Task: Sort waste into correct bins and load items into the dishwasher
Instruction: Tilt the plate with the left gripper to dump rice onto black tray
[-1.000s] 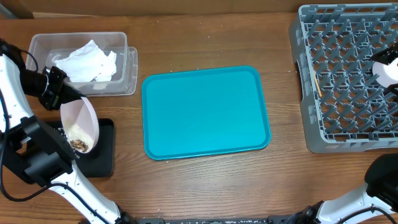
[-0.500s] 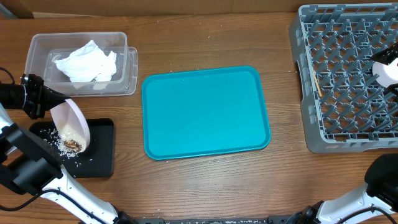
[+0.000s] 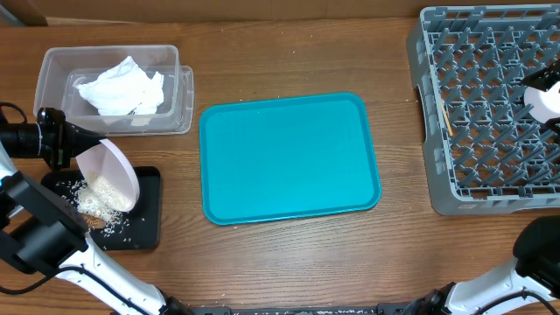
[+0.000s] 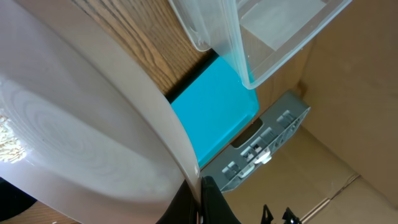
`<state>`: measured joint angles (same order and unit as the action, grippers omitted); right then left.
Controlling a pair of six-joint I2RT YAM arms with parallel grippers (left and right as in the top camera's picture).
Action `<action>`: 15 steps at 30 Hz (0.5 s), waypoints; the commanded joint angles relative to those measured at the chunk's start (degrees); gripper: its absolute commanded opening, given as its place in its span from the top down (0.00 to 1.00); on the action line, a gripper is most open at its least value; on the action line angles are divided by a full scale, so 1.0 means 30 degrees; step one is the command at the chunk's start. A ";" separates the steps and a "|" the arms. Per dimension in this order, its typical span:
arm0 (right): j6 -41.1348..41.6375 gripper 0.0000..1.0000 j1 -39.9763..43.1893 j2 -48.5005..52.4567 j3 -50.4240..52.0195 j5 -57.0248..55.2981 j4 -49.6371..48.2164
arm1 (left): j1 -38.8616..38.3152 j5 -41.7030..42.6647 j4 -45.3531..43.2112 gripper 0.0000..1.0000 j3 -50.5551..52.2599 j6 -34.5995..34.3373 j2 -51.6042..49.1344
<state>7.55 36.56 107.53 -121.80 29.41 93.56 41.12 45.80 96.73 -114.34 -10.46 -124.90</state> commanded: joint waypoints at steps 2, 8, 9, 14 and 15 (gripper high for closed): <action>0.0058 0.00 -0.0051 -0.0124 -0.0124 0.0073 -0.0087 | 0.0714 0.2222 0.0044 0.96 0.0204 0.1282 0.0568; 0.0058 0.00 -0.0051 -0.0124 -0.0124 0.0073 -0.0087 | 0.1195 0.2863 0.0044 0.96 0.0211 0.1668 0.0568; 0.0051 0.00 -0.0051 -0.0124 -0.0124 0.0073 -0.0087 | 0.1188 0.3089 0.0044 0.95 0.0211 0.1829 0.0568; 0.0051 0.00 -0.0051 -0.0124 -0.0124 0.0066 -0.0087 | 0.1217 0.3585 0.0051 0.96 0.0277 0.1872 0.0568; 0.0051 0.00 -0.0051 -0.0124 -0.0124 0.0073 -0.0087 | 0.1217 0.3592 0.0044 0.96 0.0350 0.1880 0.0568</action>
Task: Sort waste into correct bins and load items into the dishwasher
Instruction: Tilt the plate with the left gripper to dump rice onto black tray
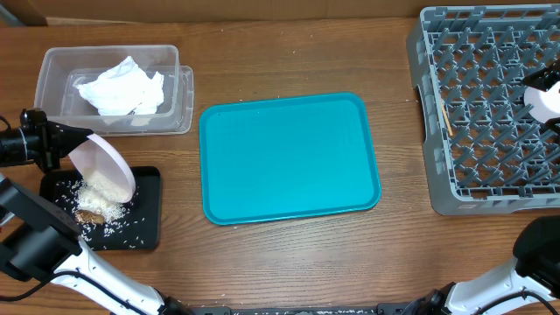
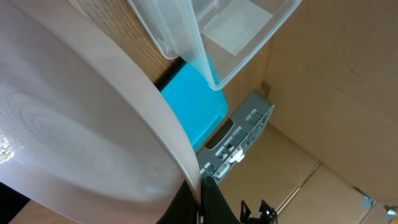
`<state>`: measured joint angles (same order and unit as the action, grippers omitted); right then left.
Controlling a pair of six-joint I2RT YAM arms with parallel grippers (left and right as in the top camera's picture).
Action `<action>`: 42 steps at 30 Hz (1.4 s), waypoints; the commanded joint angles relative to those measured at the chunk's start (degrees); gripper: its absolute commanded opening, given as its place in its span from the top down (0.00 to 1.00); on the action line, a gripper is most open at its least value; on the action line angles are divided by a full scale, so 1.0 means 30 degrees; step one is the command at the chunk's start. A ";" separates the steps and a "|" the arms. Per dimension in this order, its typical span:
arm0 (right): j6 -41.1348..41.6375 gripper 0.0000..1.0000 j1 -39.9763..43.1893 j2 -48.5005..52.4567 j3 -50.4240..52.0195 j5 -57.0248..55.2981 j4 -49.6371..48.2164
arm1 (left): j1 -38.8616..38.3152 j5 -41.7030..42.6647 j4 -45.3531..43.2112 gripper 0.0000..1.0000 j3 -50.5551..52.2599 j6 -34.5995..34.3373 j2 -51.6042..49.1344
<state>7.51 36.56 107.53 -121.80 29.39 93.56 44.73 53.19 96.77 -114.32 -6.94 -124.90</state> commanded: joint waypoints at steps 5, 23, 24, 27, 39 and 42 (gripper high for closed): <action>0.0073 0.00 -0.0051 -0.0124 -0.0124 0.0080 -0.0087 | 0.0015 0.1137 0.0036 0.96 0.1304 0.0918 0.0583; 0.0066 0.00 -0.0051 -0.0124 -0.0124 0.0080 -0.0087 | 0.1727 0.2820 0.0036 0.96 0.2769 0.1902 0.0940; 0.0066 0.00 -0.0051 -0.0124 -0.0124 0.0080 -0.0087 | 0.1727 0.3184 0.0036 0.96 0.2769 0.1894 0.0947; 0.0073 0.00 -0.0051 -0.0124 -0.0124 0.0080 -0.0087 | 0.1727 0.4211 0.0036 0.96 0.2769 0.1916 0.1005; 0.0066 0.00 -0.0051 -0.0124 -0.0124 0.0080 -0.0087 | 0.1953 0.4248 0.0036 0.96 0.2892 0.1909 0.1617; 0.0073 0.00 -0.0051 -0.0124 -0.0124 0.0080 -0.0087 | 0.1974 0.3555 0.0029 0.96 0.3031 0.1967 0.2280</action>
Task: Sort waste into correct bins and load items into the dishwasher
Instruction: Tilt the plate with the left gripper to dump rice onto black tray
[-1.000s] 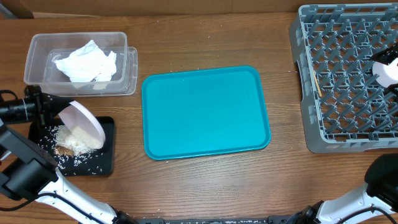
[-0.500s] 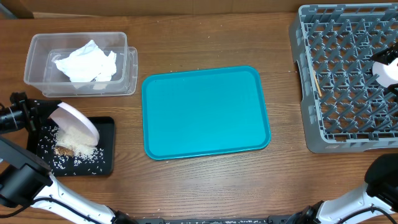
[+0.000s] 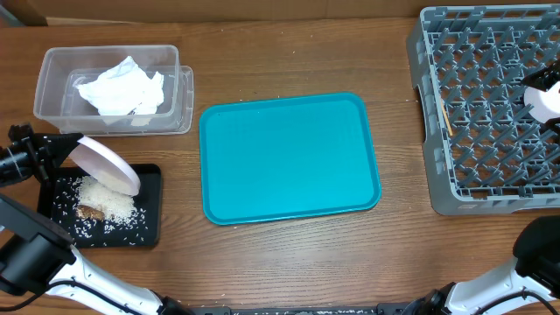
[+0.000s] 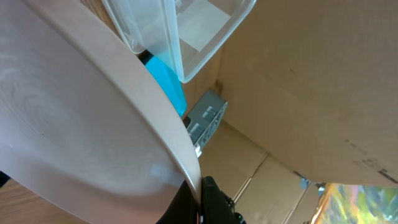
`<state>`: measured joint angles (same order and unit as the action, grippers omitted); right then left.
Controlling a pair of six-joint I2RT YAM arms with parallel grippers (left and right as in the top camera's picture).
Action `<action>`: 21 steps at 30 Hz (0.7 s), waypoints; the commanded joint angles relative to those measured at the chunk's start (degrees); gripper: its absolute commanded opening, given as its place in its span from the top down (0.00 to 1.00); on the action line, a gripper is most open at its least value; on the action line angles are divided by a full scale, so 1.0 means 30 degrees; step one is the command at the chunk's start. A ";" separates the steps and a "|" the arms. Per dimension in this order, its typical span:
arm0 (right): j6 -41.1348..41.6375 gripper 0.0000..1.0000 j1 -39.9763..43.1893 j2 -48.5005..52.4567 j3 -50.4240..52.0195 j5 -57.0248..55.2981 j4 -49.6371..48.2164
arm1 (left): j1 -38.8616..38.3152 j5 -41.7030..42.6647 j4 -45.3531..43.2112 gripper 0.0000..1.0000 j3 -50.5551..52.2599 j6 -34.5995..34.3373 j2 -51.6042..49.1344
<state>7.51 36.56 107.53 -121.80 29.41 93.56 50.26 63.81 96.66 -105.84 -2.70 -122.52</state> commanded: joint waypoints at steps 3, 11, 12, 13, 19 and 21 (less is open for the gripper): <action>0.0073 0.00 -0.0051 -0.0124 -0.0124 0.0073 -0.0087 | 0.0306 0.0109 0.0073 0.96 0.0299 0.0408 0.1807; 0.0066 0.00 -0.0051 -0.0124 -0.0124 0.0073 -0.0087 | 0.0284 0.0539 0.0051 0.96 0.1027 0.1319 0.3169; 0.0066 0.00 -0.0051 -0.0124 -0.0124 0.0073 -0.0087 | 0.0277 0.0532 -0.0109 0.96 0.1020 0.1341 0.3228; 0.0066 0.00 -0.0051 -0.0124 -0.0124 0.0073 -0.0087 | 0.0350 0.0532 -0.0503 0.96 0.1020 0.1253 0.3235; 0.0073 0.00 -0.0051 -0.0124 -0.0124 0.0073 -0.0087 | 0.0721 0.0648 0.0073 0.96 0.1399 0.1566 0.3497; 0.0073 0.00 -0.0051 -0.0124 -0.0124 0.0073 -0.0087 | 0.0729 0.0539 0.0066 0.96 0.1421 0.1982 0.3687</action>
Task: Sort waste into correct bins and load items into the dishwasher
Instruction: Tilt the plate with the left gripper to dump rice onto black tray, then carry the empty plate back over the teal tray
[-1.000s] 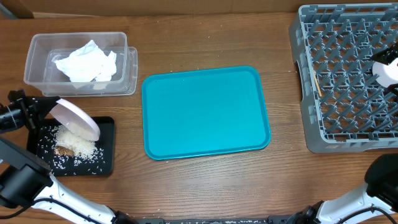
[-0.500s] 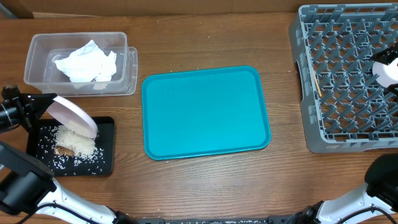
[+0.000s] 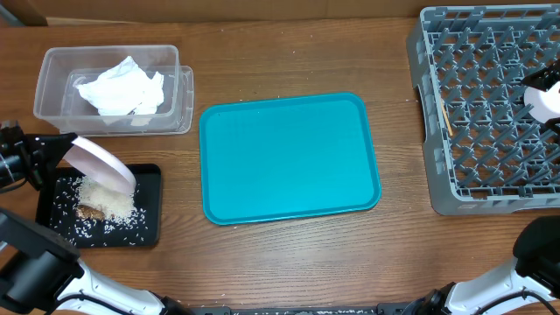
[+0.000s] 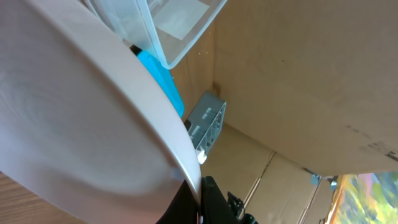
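My left gripper is shut on the rim of a white bowl, which is tipped steeply over the black tray. Rice and brown food scraps lie piled in that tray. In the left wrist view the bowl fills most of the frame, its rim pinched between the black fingers. The bowl's inside looks bare. The grey dish rack stands at the right. Only part of the right arm shows at the rack's right edge; its gripper is out of view.
A clear plastic bin holding crumpled white paper sits at the back left, just behind the black tray. A teal tray lies in the middle of the table. Something white rests at the rack's right edge.
The left gripper has drawn slightly further left and the bowl is tipped a little steeper over the black tray. The rice pile looks unchanged.
The left gripper held the bowl tilted over the black tray with rice still inside it. Then the bowl stood further left with more rice on the tray. Later the bowl looked bare, with the rice heaped in the tray, as it is now.
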`<state>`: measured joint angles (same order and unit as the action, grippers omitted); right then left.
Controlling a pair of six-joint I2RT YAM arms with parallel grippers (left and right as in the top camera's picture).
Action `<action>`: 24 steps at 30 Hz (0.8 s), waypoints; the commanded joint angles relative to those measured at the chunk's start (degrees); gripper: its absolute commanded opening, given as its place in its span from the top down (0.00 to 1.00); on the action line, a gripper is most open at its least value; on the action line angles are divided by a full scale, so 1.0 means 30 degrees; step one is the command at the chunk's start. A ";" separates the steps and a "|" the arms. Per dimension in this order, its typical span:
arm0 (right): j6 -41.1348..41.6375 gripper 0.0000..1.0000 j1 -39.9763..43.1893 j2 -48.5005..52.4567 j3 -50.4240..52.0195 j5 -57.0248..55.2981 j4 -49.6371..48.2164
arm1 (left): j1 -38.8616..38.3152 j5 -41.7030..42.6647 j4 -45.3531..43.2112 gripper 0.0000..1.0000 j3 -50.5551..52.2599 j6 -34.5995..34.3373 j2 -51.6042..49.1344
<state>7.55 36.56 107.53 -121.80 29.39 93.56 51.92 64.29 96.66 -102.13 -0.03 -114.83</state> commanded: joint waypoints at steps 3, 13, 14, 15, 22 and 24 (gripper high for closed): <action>0.0051 0.00 -0.0051 -0.0124 -0.0124 0.0080 -0.0087 | 0.0444 0.0197 0.0058 0.96 0.0182 0.1151 0.1005; 0.0051 0.00 -0.0051 -0.0124 -0.0124 0.0073 -0.0087 | 0.0736 -0.0204 0.0073 0.96 0.1035 0.1355 0.1326; 0.0051 0.00 -0.0051 -0.0124 -0.0124 0.0080 -0.0087 | 0.0721 -0.0182 0.0015 0.96 0.1020 0.1712 0.1326; 0.0051 0.00 -0.0051 -0.0124 -0.0124 0.0080 -0.0087 | 0.0721 -0.0102 -0.0153 0.96 0.1020 0.1872 0.1319; 0.0051 0.00 -0.0051 -0.0124 -0.0124 0.0080 -0.0087 | 0.0831 0.0226 -0.0539 0.96 0.1027 0.1800 0.1290; 0.0051 0.00 -0.0051 -0.0124 -0.0124 0.0080 -0.0087 | 0.0831 0.0313 0.0095 0.96 0.1027 0.1457 0.1188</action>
<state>7.53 36.56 107.53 -121.80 29.41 93.56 53.78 63.48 95.48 -99.39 3.62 -112.92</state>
